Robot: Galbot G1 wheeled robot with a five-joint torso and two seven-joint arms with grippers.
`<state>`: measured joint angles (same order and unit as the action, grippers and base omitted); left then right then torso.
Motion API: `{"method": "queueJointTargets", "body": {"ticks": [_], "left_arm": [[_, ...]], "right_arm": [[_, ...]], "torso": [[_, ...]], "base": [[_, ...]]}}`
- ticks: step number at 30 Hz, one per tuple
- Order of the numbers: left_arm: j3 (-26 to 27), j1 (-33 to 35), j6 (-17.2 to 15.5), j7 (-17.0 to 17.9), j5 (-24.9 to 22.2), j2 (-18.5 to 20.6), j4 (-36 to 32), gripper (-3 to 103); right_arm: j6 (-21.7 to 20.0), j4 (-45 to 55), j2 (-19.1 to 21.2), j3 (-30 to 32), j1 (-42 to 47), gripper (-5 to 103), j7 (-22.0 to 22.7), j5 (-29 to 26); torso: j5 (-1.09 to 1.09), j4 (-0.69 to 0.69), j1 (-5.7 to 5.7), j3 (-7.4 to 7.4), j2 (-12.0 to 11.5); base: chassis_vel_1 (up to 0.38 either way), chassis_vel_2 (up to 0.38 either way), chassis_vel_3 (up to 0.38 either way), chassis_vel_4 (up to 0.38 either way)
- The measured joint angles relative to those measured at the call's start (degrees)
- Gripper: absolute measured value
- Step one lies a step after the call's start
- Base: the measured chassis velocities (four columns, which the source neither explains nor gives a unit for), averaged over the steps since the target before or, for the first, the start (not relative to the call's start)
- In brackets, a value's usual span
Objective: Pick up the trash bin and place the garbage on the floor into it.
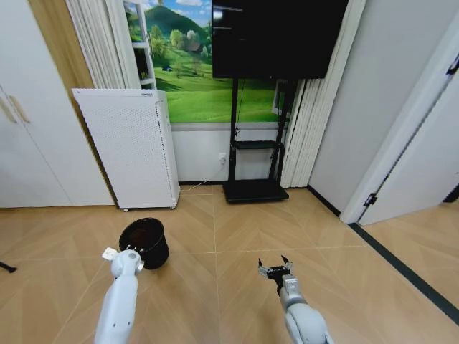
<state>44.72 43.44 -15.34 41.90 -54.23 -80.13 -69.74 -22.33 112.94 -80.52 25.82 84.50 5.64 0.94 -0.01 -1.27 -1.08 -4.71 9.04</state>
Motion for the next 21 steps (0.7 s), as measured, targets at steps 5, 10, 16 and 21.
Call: {"method": "queueJointTargets", "body": {"ticks": [5, 10, 16, 21], "left_arm": [[-0.78, -5.8, -0.36, -2.06, 1.9, 0.0, 7.61, 3], [-0.99, -8.15, -0.48, -2.36, 3.11, -0.02, 11.24, 3], [-1.22, -9.82, -0.5, -5.24, 4.07, 0.23, 16.34, 3], [-1.28, -10.09, -0.45, -7.96, 4.47, 0.37, 18.16, 3]], "right_arm": [[-0.03, -0.62, -0.05, 0.05, -0.37, 100, 0.35, -0.08], [-0.12, -0.9, -0.02, 0.04, -0.62, 100, 0.63, -0.09], [-0.73, -1.27, -0.2, -0.22, -1.3, 100, 1.34, -0.36], [-0.93, -1.57, -0.4, -0.48, -1.57, 100, 1.55, -0.39]], "torso": [[0.0, -0.02, 0.0, 0.0, 0.0], [0.01, -0.01, 0.0, 0.01, 0.0], [0.0, 0.0, 0.0, 0.01, 0.0], [0.0, 0.0, 0.0, 0.01, 0.0]], "base": [[0.0, 0.0, 0.0, 0.0], [0.0, 0.0, 0.0, 0.0], [0.0, 0.0, 0.0, 0.0], [0.0, 0.0, 0.0, 0.0]]}}
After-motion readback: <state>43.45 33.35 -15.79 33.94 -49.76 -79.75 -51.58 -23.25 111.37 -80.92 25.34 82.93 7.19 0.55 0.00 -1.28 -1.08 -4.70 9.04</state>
